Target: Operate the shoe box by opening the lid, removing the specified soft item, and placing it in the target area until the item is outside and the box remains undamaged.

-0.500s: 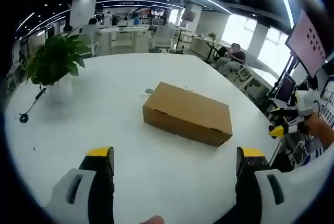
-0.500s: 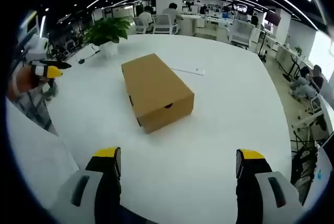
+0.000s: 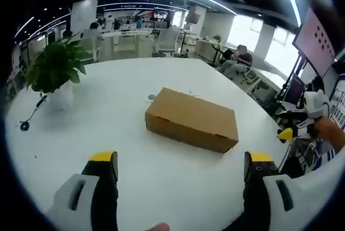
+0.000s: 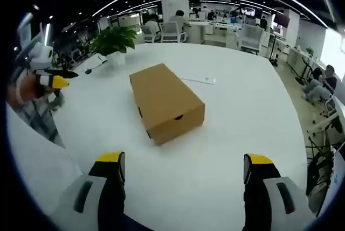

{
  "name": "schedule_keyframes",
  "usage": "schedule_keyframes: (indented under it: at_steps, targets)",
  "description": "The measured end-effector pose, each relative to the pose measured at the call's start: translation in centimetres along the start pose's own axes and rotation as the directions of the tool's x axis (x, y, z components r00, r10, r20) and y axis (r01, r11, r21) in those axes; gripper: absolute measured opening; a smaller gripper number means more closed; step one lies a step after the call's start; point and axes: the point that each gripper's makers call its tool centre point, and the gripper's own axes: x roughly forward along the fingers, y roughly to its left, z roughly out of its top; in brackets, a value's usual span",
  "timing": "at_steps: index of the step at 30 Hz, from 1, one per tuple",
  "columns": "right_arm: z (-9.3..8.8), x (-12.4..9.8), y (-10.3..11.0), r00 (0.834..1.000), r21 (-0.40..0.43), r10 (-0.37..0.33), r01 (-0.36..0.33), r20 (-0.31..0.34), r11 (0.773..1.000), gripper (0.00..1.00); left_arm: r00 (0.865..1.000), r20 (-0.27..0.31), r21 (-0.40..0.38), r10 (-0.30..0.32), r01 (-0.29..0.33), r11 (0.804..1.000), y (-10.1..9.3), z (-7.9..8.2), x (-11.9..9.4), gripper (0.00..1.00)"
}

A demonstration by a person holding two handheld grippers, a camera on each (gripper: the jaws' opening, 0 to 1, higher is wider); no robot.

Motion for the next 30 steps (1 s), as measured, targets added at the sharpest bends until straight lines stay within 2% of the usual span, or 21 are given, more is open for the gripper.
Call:
schedule_keyframes:
  at_steps: [8,30]
  targets:
    - [-0.1,0.0,0.0,1.0,0.0,-0.001,0.001,-0.003,1.0,0.92,0.999,-0.033,-0.018,-0.01,0.01,1.0,-0.6,-1.0,0.1,0.99]
    - [-0.1,0.2,0.2,1.0,0.04,0.013,-0.014,0.009,0.999,0.91,0.998,-0.054,-0.004,-0.021,0.021,1.0,-1.1,-1.3,0.4,0.99]
